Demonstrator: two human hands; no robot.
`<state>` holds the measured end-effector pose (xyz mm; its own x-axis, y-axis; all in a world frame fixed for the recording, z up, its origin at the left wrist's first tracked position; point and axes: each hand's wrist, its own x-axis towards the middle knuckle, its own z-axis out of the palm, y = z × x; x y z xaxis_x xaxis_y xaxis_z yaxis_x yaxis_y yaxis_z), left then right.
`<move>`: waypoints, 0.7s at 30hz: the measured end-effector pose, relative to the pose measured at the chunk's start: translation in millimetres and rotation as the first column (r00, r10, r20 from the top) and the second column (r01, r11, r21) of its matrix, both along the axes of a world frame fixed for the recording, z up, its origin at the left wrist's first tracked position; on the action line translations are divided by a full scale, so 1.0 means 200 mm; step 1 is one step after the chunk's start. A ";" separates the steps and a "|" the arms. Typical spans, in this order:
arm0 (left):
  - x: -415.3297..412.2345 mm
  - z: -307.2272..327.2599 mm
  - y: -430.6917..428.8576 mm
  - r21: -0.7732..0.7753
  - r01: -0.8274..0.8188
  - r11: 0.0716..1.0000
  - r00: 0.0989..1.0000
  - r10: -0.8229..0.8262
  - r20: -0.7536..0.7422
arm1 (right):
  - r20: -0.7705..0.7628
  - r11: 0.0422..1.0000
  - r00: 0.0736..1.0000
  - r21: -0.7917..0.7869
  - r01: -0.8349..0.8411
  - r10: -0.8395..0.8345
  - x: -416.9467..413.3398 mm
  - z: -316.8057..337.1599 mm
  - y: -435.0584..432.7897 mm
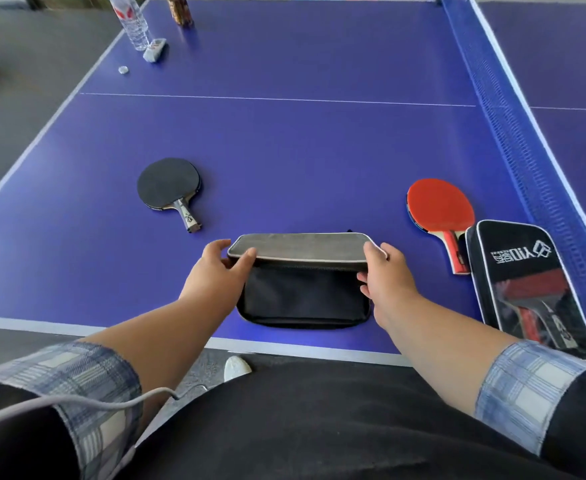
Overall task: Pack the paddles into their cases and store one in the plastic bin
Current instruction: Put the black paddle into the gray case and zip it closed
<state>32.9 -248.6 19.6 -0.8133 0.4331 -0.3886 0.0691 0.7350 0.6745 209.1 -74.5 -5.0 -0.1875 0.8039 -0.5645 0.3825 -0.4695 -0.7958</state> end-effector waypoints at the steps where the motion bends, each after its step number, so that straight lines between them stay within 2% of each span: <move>1: -0.01 0.02 0.01 0.045 -0.019 0.999 1.000 0.020 -0.021 | -0.031 0.999 0.999 -0.001 0.034 -0.034 -0.02 0.01 0.01; 6: -0.10 0.04 0.13 0.189 -0.042 0.981 0.995 0.058 -0.079 | -0.099 0.992 0.993 0.103 0.068 -0.057 -0.15 0.03 0.09; 12: -0.30 -0.07 0.29 0.228 0.111 0.967 0.988 -0.081 -0.134 | 0.025 0.959 1.000 0.283 -0.020 0.014 -0.33 0.03 0.25; 16: -0.43 -0.19 0.37 0.161 0.252 0.954 0.953 -0.215 -0.215 | 0.139 0.954 0.989 0.285 -0.093 0.055 -0.40 -0.02 0.30; 18: -0.48 -0.26 0.41 0.045 0.377 0.925 0.905 -0.358 -0.230 | 0.193 0.957 0.977 0.255 -0.138 0.089 -0.44 -0.07 0.29; 21: -0.53 -0.37 0.43 -0.172 0.602 0.779 0.753 -0.626 -0.202 | 0.399 0.914 0.877 0.183 -0.361 0.266 -0.47 -0.18 0.25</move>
